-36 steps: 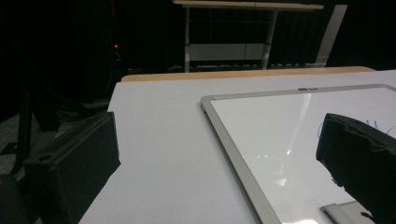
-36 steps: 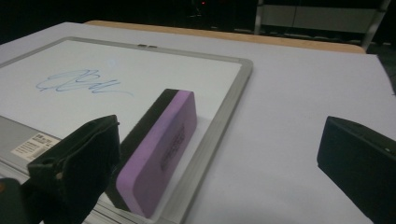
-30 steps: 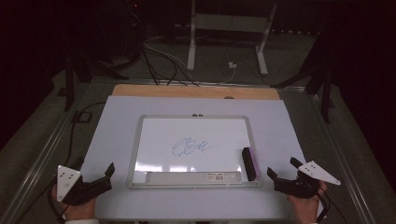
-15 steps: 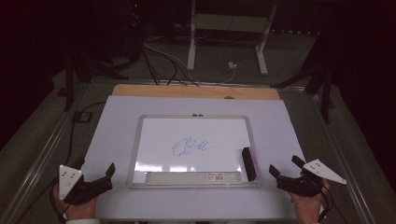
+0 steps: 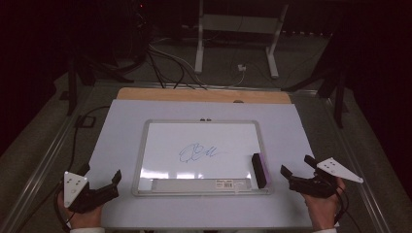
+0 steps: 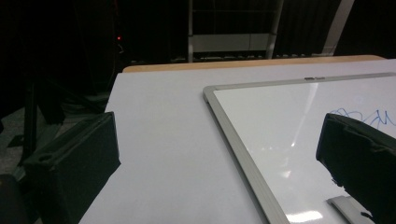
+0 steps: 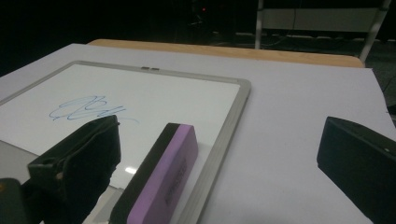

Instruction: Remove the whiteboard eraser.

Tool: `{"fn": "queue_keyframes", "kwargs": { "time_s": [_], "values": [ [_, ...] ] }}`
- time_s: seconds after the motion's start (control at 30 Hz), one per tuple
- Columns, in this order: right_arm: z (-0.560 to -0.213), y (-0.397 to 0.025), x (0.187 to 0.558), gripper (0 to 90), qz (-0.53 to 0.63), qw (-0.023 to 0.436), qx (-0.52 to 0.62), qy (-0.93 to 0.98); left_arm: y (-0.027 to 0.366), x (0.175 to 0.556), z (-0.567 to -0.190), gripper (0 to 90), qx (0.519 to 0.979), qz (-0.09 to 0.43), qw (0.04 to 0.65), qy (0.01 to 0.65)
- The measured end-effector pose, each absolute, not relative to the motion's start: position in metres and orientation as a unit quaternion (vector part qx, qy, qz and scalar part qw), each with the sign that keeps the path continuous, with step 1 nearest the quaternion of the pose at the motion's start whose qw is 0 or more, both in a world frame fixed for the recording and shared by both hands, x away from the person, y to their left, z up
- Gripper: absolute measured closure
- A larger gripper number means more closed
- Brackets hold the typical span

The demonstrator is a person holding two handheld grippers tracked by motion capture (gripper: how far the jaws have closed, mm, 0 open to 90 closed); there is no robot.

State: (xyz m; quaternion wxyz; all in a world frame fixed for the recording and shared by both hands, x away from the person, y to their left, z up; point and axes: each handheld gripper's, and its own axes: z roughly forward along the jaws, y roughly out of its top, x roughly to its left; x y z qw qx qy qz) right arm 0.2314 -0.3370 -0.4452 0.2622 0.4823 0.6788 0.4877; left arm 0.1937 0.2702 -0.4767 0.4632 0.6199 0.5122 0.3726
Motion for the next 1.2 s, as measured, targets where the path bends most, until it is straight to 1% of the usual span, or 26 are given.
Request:
{"fn": "queue_keyframes", "kwargs": {
  "time_s": [0.3,0.43,0.6,0.9,0.97,1.1,1.2],
  "values": [
    [-0.441,-0.329,0.244,0.1,0.47,0.257,0.474,0.699,0.268,0.194,-0.478,0.2,0.624,0.371,0.459,0.512],
    [-0.444,-0.327,0.25,0.2,0.459,0.253,0.48,0.703,0.267,0.195,-0.479,0.2,0.626,0.371,0.458,0.511],
    [-0.449,-0.325,0.257,0.2,0.448,0.238,0.489,0.71,0.267,0.195,-0.479,0.2,0.626,0.371,0.457,0.511],
    [-0.453,-0.316,0.263,0.2,0.442,0.226,0.479,0.724,0.266,0.195,-0.479,0.2,0.627,0.37,0.457,0.511],
    [-0.455,-0.314,0.264,0.2,0.442,0.22,0.478,0.726,0.266,0.195,-0.479,0.2,0.627,0.37,0.456,0.511],
    [-0.457,-0.308,0.269,0.2,0.442,0.188,0.478,0.736,0.266,0.195,-0.479,0.2,0.628,0.37,0.455,0.512],
    [-0.459,-0.304,0.271,0.3,0.434,0.174,0.478,0.744,0.266,0.195,-0.479,0.2,0.628,0.371,0.454,0.512]
  ]
}}
